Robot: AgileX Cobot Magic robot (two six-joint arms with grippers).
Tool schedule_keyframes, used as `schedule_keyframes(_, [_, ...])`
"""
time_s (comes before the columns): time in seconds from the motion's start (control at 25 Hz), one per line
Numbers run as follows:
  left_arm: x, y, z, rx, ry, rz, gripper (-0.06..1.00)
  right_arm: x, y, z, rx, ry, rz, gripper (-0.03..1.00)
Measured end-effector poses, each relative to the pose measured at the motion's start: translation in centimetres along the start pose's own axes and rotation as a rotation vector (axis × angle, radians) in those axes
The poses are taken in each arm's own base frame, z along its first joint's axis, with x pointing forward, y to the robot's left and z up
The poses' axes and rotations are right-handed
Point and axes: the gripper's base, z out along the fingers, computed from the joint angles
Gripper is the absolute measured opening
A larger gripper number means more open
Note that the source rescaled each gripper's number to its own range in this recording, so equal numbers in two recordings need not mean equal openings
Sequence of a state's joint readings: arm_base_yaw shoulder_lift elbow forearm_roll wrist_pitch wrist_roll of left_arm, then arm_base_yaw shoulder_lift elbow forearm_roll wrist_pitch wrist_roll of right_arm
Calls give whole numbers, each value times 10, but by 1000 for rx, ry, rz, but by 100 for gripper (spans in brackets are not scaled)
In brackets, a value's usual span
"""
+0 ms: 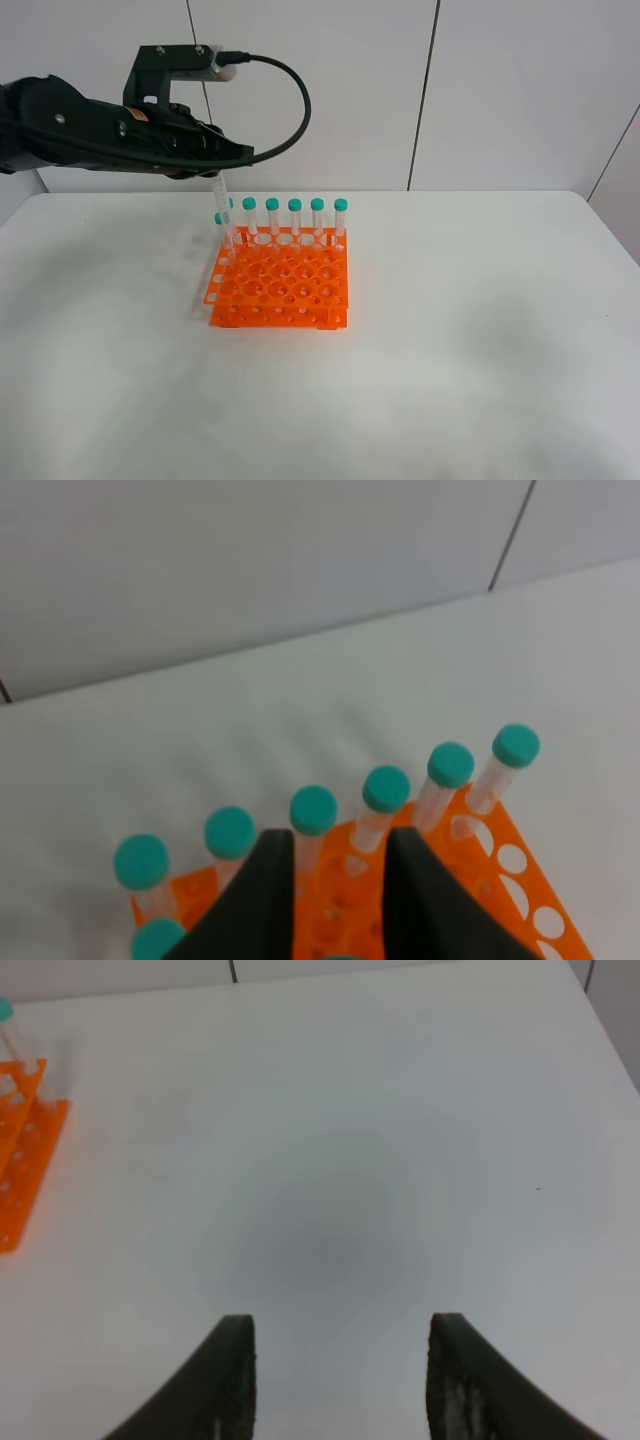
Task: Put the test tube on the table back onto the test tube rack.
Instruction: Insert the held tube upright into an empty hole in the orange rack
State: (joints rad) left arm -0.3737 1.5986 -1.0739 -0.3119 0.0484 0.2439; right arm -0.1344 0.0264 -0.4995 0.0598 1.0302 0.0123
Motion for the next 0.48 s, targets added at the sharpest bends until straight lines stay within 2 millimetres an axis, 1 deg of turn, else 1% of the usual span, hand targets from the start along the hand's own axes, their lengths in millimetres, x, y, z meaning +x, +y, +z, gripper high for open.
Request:
schedule_keyframes(0.08, [6, -1, 10, -3, 14, -20, 0, 0, 0, 0, -2, 0, 1, 75])
schedule_keyframes(0.2, [10, 0, 18, -7, 25, -33, 0, 0, 0, 0, -2, 0, 1, 75])
schedule_keyframes(0.48, [12, 1, 30, -13, -17, -53, 0, 0, 0, 0, -3, -1, 2, 75])
